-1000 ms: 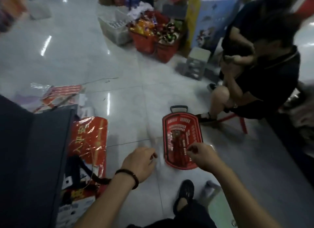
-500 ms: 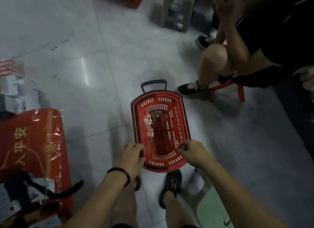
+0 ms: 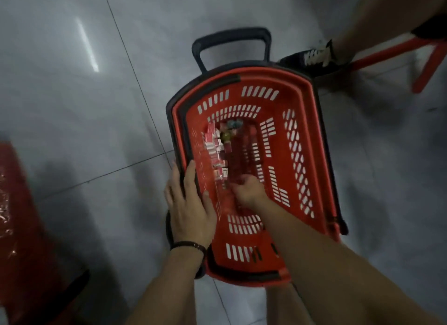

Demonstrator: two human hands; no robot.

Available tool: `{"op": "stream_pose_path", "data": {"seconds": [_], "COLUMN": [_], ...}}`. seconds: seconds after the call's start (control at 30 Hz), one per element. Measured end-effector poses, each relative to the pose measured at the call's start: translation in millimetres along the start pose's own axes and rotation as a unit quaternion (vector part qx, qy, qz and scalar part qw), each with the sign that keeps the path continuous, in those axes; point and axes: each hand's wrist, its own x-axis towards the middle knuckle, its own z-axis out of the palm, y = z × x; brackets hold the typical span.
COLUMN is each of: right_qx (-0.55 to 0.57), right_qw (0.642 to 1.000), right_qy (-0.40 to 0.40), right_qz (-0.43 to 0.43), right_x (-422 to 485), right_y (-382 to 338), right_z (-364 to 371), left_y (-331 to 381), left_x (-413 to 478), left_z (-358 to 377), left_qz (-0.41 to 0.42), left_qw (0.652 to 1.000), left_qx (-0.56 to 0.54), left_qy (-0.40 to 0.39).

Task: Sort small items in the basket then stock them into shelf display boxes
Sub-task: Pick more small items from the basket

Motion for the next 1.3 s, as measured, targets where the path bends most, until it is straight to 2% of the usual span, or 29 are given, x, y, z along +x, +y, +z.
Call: {"op": "stream_pose_path", "data": {"seconds": [0.17, 0.3, 0.43, 0.57, 0.77, 0.87, 0.97, 1.03, 1.1, 1.17, 1.2, 1.3], "right_qx": [0.042, 0.069, 0.139, 0.170, 0.130, 0.159, 0.159, 0.135, 0.107, 0.075, 0.059, 0.045], "right_qw": [0.999, 0.997, 0.988, 0.982, 0.988, 0.980, 0.972, 0.968, 0.957, 0.943, 0.935, 0.918], "right_qy": [0.020, 0.029, 0.068, 0.067, 0.081, 0.093, 0.098, 0.103, 0.115, 0.136, 0.155, 0.182], "right_qz": [-0.014, -0.016, 0.028, 0.057, -0.015, -0.078, -0.141, -0.187, -0.244, -0.294, -0.314, -0.349], "right_x": [60.4, 73.4, 80.6, 88.7, 48.9, -12.2, -87.9, -150.4, -211.5, -270.3, -302.5, -394.7], "right_y": [-11.9, -10.2, -7.0, -4.3, -0.9, -11.1, -36.2, -61.4, -91.2, -118.5, -134.3, -180.3], "right_z": [35.5, 57.8, 76.5, 76.8, 54.7, 31.9, -2.5, -27.8, -49.3, -66.6, -76.1, -103.0], "left_y": [-11.7, -14.1, -12.9, -13.7, -16.4, -7.4, 13.7, 40.8, 74.7, 109.0, 125.6, 172.0], "left_x": [0.2, 1.0, 1.0, 2.4, 3.8, 2.2, -7.3, -22.0, -31.9, -43.5, -50.5, -79.6], "left_z": [22.3, 26.8, 28.5, 29.5, 28.5, 11.1, -33.1, -78.9, -126.8, -170.9, -197.5, -283.0], "left_qz": [0.020, 0.032, 0.036, 0.034, 0.032, -0.009, -0.080, -0.155, -0.235, -0.260, -0.254, -0.213], "left_qw": [0.997, 0.996, 0.997, 0.997, 0.997, 0.999, 0.995, 0.969, 0.894, 0.833, 0.820, 0.816], "left_qx": [-0.032, -0.036, -0.024, -0.018, -0.050, -0.048, -0.061, -0.188, -0.370, -0.469, -0.493, -0.521], "left_qy": [0.063, 0.068, 0.071, 0.067, 0.056, 0.000, -0.015, -0.039, -0.094, -0.136, -0.142, -0.135]}}
